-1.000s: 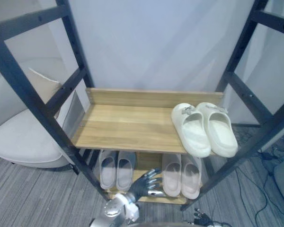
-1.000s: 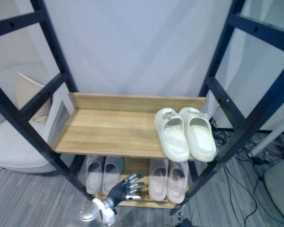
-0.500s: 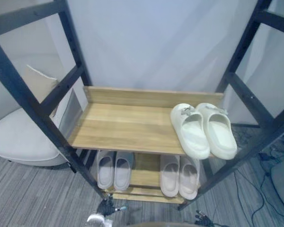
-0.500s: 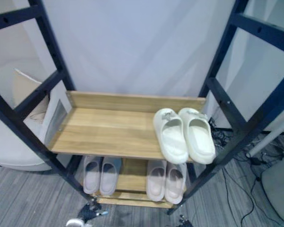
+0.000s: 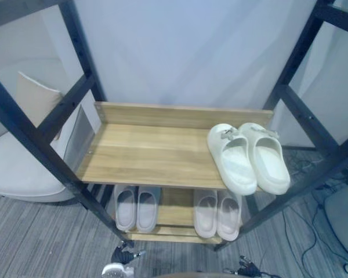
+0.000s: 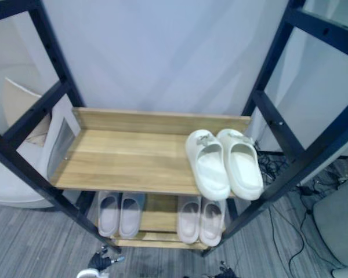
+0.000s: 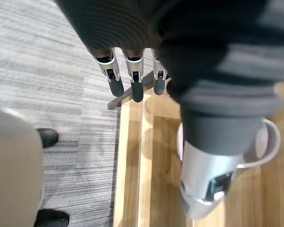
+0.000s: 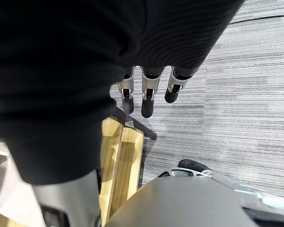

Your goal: Organize the slippers on the shoe rack

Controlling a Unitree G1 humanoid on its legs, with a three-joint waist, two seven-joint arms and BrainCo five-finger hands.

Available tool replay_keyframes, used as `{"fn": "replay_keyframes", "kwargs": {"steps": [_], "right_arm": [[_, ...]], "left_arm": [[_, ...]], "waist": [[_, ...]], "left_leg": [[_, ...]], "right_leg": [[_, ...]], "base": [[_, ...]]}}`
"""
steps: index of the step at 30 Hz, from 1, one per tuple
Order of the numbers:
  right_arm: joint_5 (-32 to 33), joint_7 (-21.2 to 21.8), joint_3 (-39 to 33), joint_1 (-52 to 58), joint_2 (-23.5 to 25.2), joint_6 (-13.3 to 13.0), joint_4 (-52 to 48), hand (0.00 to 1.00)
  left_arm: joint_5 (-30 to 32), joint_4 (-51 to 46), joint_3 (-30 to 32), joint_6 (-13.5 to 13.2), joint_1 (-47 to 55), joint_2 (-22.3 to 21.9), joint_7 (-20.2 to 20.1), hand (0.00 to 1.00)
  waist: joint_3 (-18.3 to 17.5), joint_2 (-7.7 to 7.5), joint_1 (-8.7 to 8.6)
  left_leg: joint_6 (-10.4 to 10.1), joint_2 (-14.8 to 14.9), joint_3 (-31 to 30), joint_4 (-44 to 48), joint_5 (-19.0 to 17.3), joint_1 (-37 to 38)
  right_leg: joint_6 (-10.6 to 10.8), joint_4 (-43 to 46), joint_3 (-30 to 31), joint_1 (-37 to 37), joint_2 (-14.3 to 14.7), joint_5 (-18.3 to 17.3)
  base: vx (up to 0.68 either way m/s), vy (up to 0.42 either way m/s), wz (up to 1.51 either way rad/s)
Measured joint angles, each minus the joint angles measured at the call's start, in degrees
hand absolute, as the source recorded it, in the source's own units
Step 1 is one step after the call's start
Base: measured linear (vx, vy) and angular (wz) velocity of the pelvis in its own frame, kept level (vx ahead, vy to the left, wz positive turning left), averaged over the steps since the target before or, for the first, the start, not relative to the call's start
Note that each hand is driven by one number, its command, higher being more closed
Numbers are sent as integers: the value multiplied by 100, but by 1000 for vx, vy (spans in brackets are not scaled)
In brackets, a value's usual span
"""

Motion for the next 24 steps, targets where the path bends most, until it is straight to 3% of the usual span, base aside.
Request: {"fn": "replay_keyframes", "kwargs": {"steps": [2, 5, 9, 11, 13, 16, 18, 19, 21, 22, 23, 24], "right_arm": [[2, -3, 67, -17, -53, -14, -167, 0], [0, -6, 230, -48, -99, -4, -160, 0], [-1, -9, 377, -65, -128, 39, -160, 0], [-1, -10, 397, -68, -128, 53, -163, 0], [-2, -37, 467, -101, -132, 94, -187, 0], [-1, -131, 474, -125, -200, 98, -348, 0], [0, -165, 473, -162, -198, 98, -359, 0], [-3, -204, 456, -213, -195, 101, -364, 0], [-1, -225, 427, -248, -209, 105, -348, 0], [-1, -226, 419, -254, -208, 106, -344, 0], [-1, -224, 417, -312, -209, 113, -325, 0], [-1, -221, 417, -324, -199, 112, -317, 0]], "left_arm": [[-2, 3, -64, 6, -45, -33, 16, 0], [4, -7, -179, 12, -77, 11, 40, 0], [0, -14, -209, 20, -143, 59, 115, 0], [-3, -36, -209, 19, -170, 69, 133, 0], [-2, -74, -206, 14, -205, 82, 139, 0], [-26, -88, -229, -10, -270, 31, 155, 0], [-32, -104, -231, -9, -270, 25, 159, 0], [-21, -90, -239, -9, -288, 34, 164, 0], [5, -31, -255, -8, -367, 45, 169, 0], [4, -22, -256, -9, -373, 45, 168, 0], [7, 24, -253, -38, -377, 32, 195, 0], [11, 125, -247, -54, -395, 21, 212, 0]], "waist": [[125, 30, -23], [129, -3, -26], [128, -111, 1], [143, -149, 46], [158, -178, 144], [266, -22, 185], [287, 16, 189], [316, -11, 166], [297, 21, 163], [297, 19, 161], [289, 27, 140], [275, 53, 119]], "left_leg": [[25, -69, -225, 51, -1, 14], [72, -173, -787, 115, 47, -106], [68, -413, -1685, 217, 254, -636], [-45, -490, -2013, 230, 400, -840], [-169, -494, -2267, 252, 557, -1065], [-442, -251, -2774, 337, 755, -1428], [-362, -153, -2528, 298, 874, -1514], [-11, 176, -1495, 325, 721, -1628], [10, 458, -545, 882, 668, -1931], [11, 457, -453, 1038, 648, -1963], [55, 442, -64, 1870, 375, -1929], [7, 488, 138, 2135, 96, -1835]], "right_leg": [[52, 935, 442, -301, -127, -177], [43, 1421, 1255, -394, -96, -280], [227, 1448, 2287, -394, -98, -649], [289, 1376, 2568, -360, -89, -856], [255, 1079, 2516, -295, -93, -1037], [96, 827, 1868, -269, 119, -1019], [-8, 766, 1558, -199, 135, -992], [-149, 626, 1204, -179, 147, -908], [-196, 515, 859, -198, 35, -791], [-187, 504, 808, -203, 2, -777], [-98, 416, 627, -180, -185, -683], [-58, 350, 547, -160, -240, -608]], "base": [[-61, 23, 44], [-29, -12, 98], [-57, -118, 125], [-50, -147, 94], [-71, -205, 91], [-145, -205, 96], [-163, -106, 92], [-174, -89, 98], [-144, -49, 88], [-78, 38, 73], [-99, 78, 64], [-91, 105, 60]]}}
